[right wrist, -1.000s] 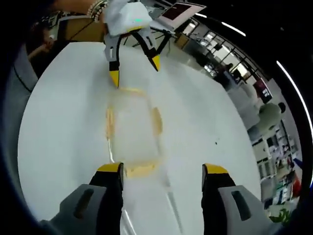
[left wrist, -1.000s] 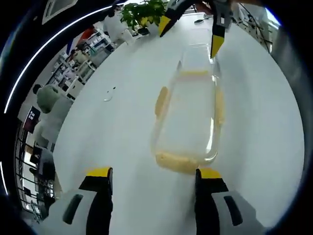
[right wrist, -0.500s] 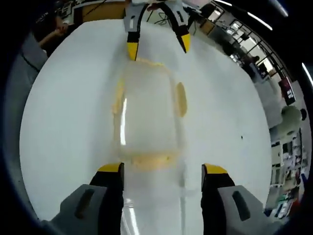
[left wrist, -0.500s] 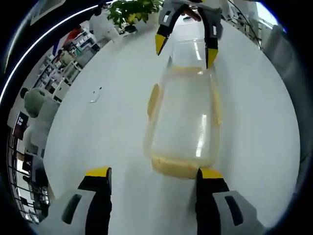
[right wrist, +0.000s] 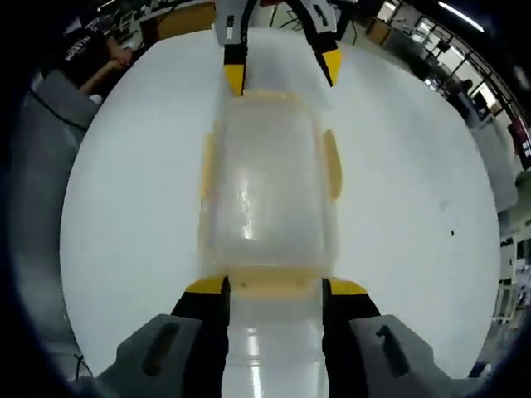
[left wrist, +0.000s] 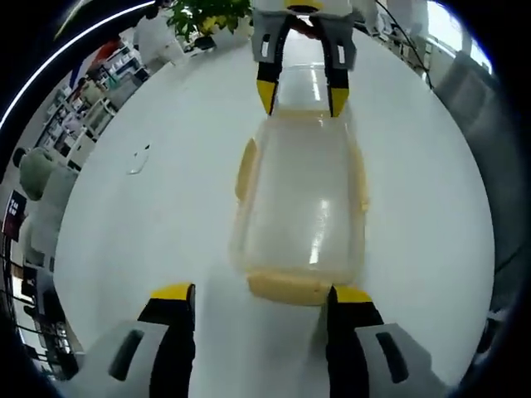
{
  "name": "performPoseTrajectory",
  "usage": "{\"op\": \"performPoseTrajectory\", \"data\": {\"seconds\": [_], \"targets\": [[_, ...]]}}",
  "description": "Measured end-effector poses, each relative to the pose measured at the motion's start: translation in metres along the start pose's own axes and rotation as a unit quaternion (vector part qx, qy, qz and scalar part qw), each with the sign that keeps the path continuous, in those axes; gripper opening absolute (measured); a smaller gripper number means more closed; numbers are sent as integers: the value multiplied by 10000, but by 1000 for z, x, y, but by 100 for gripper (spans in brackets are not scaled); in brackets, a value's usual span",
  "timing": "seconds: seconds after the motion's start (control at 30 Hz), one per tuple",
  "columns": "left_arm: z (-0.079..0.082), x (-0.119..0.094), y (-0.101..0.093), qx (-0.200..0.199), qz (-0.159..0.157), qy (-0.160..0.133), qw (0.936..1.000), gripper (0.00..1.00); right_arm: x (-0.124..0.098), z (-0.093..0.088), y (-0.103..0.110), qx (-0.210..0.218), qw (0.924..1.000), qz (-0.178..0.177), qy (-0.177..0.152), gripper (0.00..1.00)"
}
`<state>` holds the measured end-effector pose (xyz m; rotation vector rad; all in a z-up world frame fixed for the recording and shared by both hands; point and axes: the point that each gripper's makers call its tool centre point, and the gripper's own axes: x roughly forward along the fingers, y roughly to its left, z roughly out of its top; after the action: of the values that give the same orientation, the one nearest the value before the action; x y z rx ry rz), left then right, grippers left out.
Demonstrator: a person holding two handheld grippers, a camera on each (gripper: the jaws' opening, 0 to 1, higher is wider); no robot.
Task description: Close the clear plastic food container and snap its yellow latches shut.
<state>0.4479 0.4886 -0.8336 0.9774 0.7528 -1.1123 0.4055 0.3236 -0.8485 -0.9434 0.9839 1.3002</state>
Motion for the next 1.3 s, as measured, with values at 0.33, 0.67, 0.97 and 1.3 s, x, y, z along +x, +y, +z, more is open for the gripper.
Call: {"op": "performPoseTrajectory", "data": {"seconds": [0.33, 0.67, 0.97, 1.3], "targets": [[2, 6, 1, 222, -312, 61, 9992, 62, 0, 3, -2, -126, 9996, 36, 261, 39], [3, 9, -5, 334, -756, 81, 9965, 56, 1, 1, -1, -160, 9977, 84, 647, 40], [0, 10, -19, 434, -1300, 228, 9903, 39, 2, 0, 2, -162, 9961, 94, 858, 40], [1, 11, -28, 387, -1359, 479, 9888, 38, 3, -1, 4, -183, 9961, 112, 853, 40]]}}
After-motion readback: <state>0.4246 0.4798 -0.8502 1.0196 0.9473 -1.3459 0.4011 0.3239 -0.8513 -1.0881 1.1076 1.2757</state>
